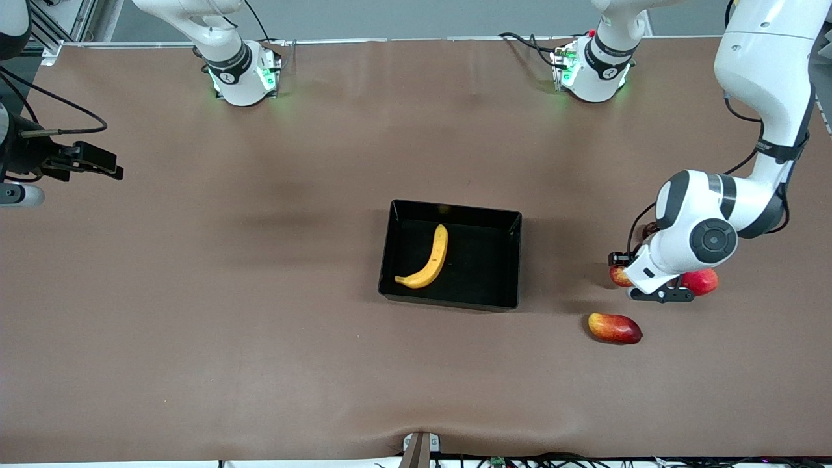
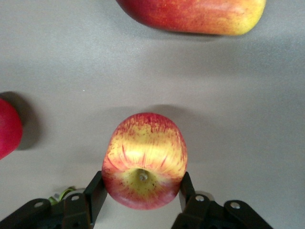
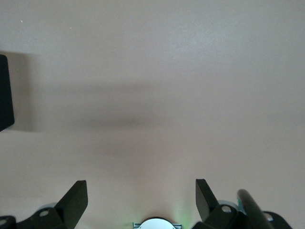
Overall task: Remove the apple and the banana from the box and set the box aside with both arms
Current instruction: 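Open the left gripper and move it back over the banana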
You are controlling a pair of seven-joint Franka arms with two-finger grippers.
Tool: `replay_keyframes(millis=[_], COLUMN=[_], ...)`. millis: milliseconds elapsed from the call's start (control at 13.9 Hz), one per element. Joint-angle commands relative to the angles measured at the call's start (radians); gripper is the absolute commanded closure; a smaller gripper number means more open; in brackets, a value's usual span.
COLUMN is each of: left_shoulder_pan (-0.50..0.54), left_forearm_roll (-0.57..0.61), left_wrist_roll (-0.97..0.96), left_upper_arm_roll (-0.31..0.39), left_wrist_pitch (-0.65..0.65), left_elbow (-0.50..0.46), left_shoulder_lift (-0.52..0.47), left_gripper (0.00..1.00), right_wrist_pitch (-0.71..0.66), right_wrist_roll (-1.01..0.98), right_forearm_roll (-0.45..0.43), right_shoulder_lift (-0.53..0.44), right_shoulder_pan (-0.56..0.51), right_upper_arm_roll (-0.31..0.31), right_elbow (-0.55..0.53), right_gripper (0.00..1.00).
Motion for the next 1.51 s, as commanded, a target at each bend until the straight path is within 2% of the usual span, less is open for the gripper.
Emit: replay_keyframes(millis=[0, 72, 144, 361, 577, 865, 1009, 1154, 1442], left_shoulder_pan=[0.005, 0.002, 0.002, -0.001, -0.001, -0.012, -0.056, -0.133, -0.294], left_forearm_roll=[0.037, 0.051, 0.060, 0.073, 0.053, 0.025, 0.022, 0.007, 0.008], left_wrist_roll=[-0.004, -0.005, -0.004, -0.022, -0.031, -0.284, -0.372, -0.418, -0.517], left_upper_arm_roll=[-0.005, -0.004, -0.005, -0.008, -0.024, -0.181, -0.225, -0.229, -0.228], left_wrist_pitch=[0.031, 0.031, 0.033, 0.028, -0.001, -0.189, -0.207, -0.208, -0.208], left_elbow=[-0.012, -0.006, -0.003, 0.011, 0.026, 0.155, 0.193, 0.236, 0.361], left_shoulder_lift=[-0.003, -0.003, -0.002, -0.008, -0.075, -0.085, -0.079, -0.056, 0.050], left_gripper=[1.00, 0.82, 0.01, 0.00, 0.00, 0.00, 0.00, 0.00, 0.00], right_wrist_pitch=[-0.003, -0.003, -0.003, -0.003, -0.005, -0.005, -0.005, -0.005, -0.006], right_wrist_roll=[0.014, 0.014, 0.014, 0.014, 0.013, 0.013, 0.013, 0.014, 0.013], right_forearm_roll=[0.016, 0.016, 0.016, 0.016, 0.016, 0.016, 0.016, 0.016, 0.016], right_shoulder_lift=[-0.010, -0.010, -0.010, -0.010, -0.010, -0.010, -0.010, -0.010, -0.010], right_shoulder_pan=[0.000, 0.000, 0.000, 0.000, -0.002, -0.002, -0.002, -0.002, 0.000], right_upper_arm_roll=[0.000, 0.000, 0.000, 0.000, 0.000, 0.000, 0.000, 0.000, 0.000], right_elbow=[-0.006, -0.006, -0.006, -0.006, -0.006, -0.006, -0.006, -0.006, -0.008], right_gripper=[0.00, 0.00, 0.00, 0.00, 0.00, 0.00, 0.00, 0.00, 0.00])
